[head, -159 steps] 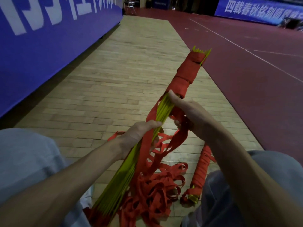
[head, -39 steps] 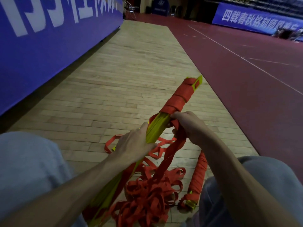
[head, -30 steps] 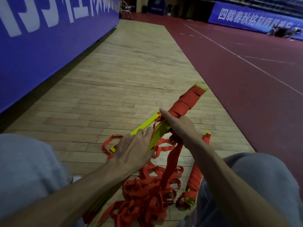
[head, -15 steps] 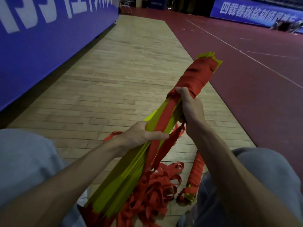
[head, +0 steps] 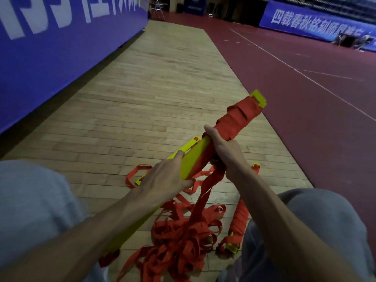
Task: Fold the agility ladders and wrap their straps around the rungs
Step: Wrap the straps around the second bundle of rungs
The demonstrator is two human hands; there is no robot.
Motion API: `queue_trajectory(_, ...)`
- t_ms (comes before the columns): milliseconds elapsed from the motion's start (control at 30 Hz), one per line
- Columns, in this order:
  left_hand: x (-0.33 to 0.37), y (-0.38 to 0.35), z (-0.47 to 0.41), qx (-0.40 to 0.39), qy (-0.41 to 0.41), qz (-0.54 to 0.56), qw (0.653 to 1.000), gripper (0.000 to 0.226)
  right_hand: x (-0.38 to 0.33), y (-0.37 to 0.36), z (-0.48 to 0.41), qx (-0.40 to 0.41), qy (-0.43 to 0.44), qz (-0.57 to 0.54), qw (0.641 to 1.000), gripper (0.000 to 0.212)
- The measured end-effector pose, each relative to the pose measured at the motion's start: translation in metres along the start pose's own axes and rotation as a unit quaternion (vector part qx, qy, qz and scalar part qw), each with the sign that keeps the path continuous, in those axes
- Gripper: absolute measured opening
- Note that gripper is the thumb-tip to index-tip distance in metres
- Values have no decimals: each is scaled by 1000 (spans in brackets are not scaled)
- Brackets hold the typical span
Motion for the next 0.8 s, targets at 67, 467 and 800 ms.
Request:
queue_trajectory(67,4,1,2,19,-17,-51,998,66,0,0,2,-5,-16,-9,1000,51)
queue_trajectory(467,16,-1,5,-89,-104,315,939,47,-18,11,4,23,85,-34,996,36)
queue_trajectory(800,16,14,1,-244,28,468,849,15,-25,14,2,-48,84,22,995,49)
Point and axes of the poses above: each hand's wrist, its own z-axis away from the middle knuckle, its own y-axis out of the back of the hand, x = y × z, the point moved 1 cm from there along -z, towards the middle knuckle, and after that the axes turned 8 degrees about -x, right-handed, at the moved point
